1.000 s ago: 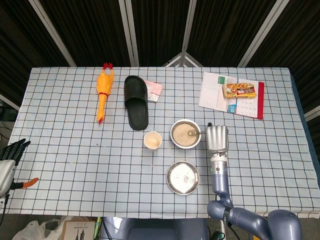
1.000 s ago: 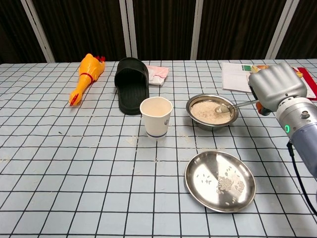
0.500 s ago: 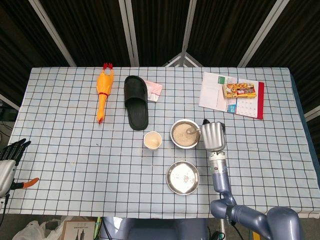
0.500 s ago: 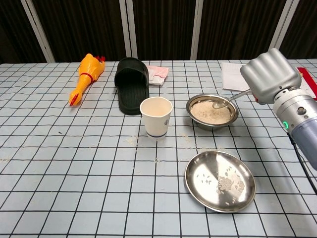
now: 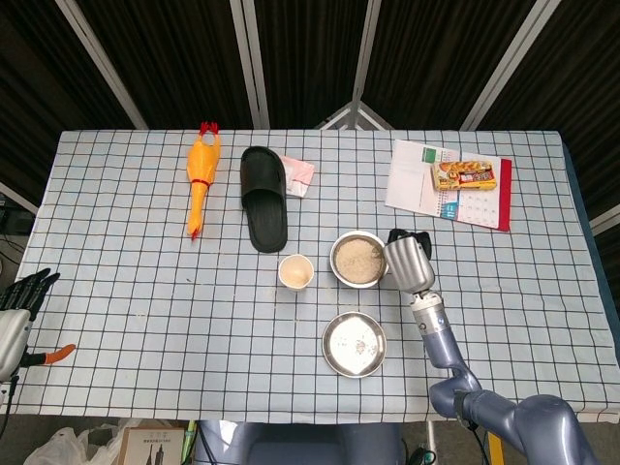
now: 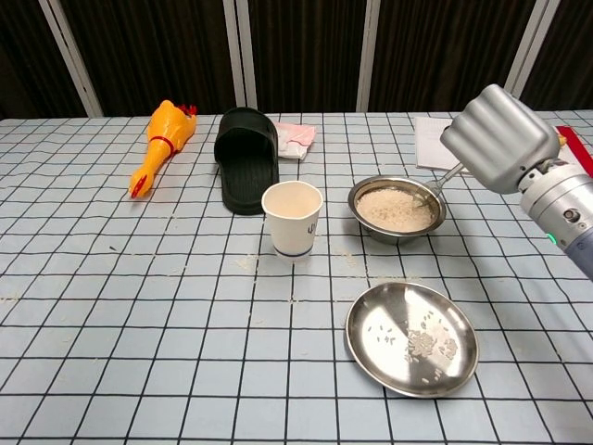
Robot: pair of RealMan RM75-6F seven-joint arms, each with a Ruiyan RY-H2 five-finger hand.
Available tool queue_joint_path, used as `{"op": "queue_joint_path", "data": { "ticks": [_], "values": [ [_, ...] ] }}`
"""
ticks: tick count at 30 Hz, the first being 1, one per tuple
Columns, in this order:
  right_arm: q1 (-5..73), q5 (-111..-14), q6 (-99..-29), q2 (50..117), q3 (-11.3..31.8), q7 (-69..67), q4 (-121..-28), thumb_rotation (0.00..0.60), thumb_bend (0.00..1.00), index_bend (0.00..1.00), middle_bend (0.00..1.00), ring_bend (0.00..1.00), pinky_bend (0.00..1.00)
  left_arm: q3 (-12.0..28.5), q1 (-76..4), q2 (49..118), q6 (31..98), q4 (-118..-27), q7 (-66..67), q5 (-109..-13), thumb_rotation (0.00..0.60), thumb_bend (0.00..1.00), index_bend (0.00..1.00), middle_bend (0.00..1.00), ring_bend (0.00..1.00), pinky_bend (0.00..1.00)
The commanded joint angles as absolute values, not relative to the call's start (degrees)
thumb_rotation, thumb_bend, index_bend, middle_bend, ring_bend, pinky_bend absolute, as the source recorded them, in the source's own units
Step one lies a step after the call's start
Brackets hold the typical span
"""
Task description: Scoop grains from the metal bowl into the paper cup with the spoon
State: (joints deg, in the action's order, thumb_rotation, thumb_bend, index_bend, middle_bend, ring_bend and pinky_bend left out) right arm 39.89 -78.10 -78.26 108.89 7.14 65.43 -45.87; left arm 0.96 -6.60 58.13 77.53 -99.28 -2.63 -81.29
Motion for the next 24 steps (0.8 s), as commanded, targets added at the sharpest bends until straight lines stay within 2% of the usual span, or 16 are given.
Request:
{"op": "queue_joint_path", "data": {
  "ticks": [1,24],
  "values": [
    [39.9,-78.9,-78.4,109.0,6.8,65.8,-45.0,0.6,0.58,0.64,0.86,1.0,1.0,0.9,-6.6,58.1,77.5,-99.3,-2.6,-81.3,0.6,0.0,0.0,0.0,0.0,0.0],
    [38.9,-82.0,-77.1,111.1,5.1,67.7,-40.6,0.6,0.59,0.64,0.86,1.0,1.0,0.8,-6.5,58.1,77.7,-99.4,-2.6,-81.6,0.6,0.0,0.0,0.0,0.0,0.0]
  ]
}}
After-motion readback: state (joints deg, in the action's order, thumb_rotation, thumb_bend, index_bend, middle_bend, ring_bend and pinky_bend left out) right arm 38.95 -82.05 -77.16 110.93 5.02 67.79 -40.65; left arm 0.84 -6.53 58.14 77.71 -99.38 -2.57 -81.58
